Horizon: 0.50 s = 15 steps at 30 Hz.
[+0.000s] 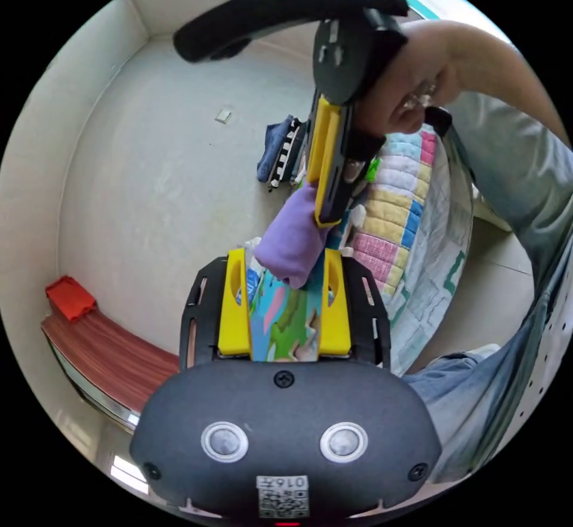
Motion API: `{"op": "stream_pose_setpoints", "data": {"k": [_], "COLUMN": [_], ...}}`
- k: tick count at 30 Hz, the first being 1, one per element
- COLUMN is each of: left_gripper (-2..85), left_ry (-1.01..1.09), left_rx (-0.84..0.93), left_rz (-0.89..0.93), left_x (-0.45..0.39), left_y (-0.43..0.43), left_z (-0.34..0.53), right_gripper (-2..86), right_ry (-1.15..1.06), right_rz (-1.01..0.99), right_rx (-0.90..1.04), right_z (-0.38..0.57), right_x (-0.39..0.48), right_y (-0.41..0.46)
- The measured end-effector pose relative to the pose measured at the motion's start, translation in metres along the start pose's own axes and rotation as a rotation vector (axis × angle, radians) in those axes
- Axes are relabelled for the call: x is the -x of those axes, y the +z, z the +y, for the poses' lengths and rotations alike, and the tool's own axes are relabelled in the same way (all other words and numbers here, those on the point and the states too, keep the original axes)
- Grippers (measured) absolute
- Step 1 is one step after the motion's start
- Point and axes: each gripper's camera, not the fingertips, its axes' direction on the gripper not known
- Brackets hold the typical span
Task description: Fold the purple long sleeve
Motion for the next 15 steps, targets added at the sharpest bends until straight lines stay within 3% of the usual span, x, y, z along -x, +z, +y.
{"op": "stream_pose_setpoints", "data": {"k": [4,7,11,14,15], "left_gripper": [17.8,18.2,18.1,17.8,17.7], "left_ry": [0.051,0.119,0.216,0.28,0.273], "left_rx": [-0.016,0.014,-0.012,0.057,0.065], "left_rz": [0.034,-0.09,-0.019,-0.158,-0.131], "left_x": [-0.008,-0.022,-0.044,-0.055,-0.052], "left_y": [-0.005,0.006,0.013,0.037,0.044], "left_z": [-0.015,-0.03,-0.043,-0.047,-0.048], "right_gripper": [9.9,9.9,9.9,9.9,9.9], "right_ry": [0.017,-0.014,-0.018,-0.05,-0.061], "right_rz": [-0.02,0.009,-0.01,-0.027,-0.027], "right_rx": [-0.004,0.009,0.004,0.001,0.002], "right_z": [-0.002,-0.008,-0.015,-0.021,-0.022], "right_x": [-0.014,-0.014,-0.019,-0.02,-0.019], "right_y": [-0.002,-0.002,-0.009,-0.013,-0.014]}}
